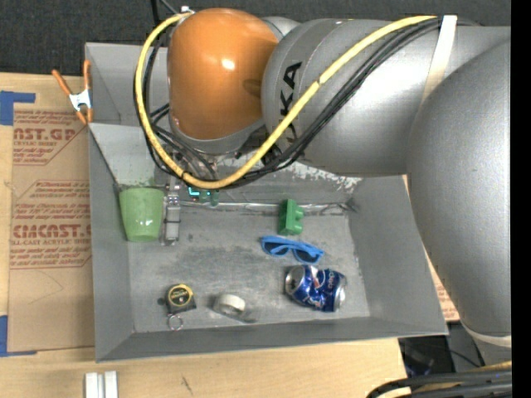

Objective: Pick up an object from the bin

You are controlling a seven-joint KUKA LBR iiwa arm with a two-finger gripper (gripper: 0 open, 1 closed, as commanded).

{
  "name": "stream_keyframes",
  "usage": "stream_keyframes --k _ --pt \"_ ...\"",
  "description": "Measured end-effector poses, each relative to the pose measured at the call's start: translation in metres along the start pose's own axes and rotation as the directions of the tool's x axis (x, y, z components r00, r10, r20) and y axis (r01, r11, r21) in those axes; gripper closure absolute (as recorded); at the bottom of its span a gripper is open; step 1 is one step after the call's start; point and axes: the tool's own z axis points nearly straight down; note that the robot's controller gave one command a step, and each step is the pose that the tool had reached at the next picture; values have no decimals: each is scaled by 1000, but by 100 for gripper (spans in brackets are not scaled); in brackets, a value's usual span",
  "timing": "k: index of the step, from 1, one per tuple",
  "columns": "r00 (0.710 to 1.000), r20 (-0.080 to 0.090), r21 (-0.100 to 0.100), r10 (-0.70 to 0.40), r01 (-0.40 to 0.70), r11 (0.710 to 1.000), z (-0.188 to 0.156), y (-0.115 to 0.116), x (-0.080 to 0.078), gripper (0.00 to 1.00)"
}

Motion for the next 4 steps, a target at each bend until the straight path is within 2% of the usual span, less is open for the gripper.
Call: stream_keyframes --k 1,2,3,4 --pt "984 -1 2 -180 180 984 87 8 55 0" --pt "981 -3 4 -194 194 981 140 -48 82 0" --pt "995 5 -1 100 -100 995 171 -46 86 0" --pt "995 5 -1 100 -100 995 170 -46 86 100"
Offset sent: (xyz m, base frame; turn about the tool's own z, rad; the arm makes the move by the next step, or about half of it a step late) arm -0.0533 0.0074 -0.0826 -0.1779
